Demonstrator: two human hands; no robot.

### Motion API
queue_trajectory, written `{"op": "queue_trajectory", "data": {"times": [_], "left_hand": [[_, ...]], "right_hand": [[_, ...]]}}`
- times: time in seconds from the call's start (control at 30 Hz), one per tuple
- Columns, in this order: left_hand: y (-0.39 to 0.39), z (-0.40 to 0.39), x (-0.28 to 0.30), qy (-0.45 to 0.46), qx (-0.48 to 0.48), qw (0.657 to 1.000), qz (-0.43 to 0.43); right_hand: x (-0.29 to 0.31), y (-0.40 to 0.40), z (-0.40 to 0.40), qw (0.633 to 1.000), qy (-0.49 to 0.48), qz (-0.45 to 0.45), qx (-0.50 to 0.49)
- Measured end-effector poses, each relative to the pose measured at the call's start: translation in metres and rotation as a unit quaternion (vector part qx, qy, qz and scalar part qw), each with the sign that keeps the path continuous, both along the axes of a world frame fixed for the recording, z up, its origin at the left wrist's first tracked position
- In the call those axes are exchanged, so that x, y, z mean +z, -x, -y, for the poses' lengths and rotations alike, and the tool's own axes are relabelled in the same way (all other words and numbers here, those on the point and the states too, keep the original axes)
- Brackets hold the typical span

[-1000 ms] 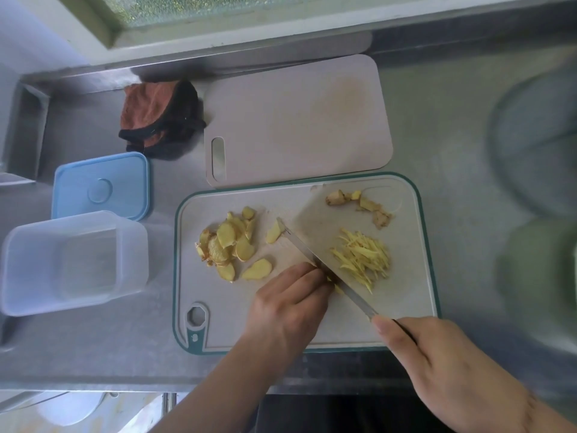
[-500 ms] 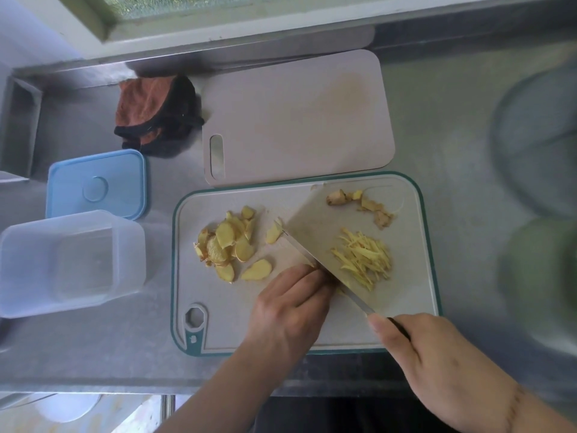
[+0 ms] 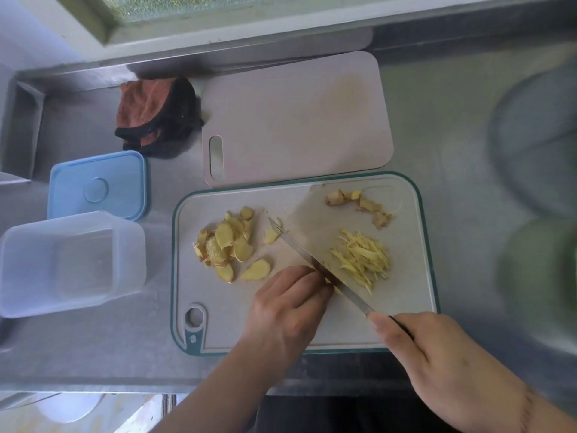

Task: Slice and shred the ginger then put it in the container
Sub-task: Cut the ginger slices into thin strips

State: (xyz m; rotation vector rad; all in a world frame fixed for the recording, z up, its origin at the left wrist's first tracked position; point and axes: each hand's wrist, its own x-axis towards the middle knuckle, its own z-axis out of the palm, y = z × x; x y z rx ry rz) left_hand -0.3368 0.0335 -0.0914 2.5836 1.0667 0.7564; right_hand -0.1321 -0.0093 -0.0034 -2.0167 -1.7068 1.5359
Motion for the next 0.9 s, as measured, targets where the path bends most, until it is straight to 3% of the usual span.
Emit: {"op": "queue_trajectory", "data": {"times": [0.4,0.9], "left_hand": [[0.000,0.001,-0.001,0.005,-0.004,1.000,0.002],[-0.004,0.001,0.001,0.023,0.008,1.000,-0.012]], "right_hand": [[-0.007,0.007,-0.001,0.999,0.036,0.017,0.010],[-0.009,0.003,0.006,1.000,-0.029,0.000,-0.008]]}}
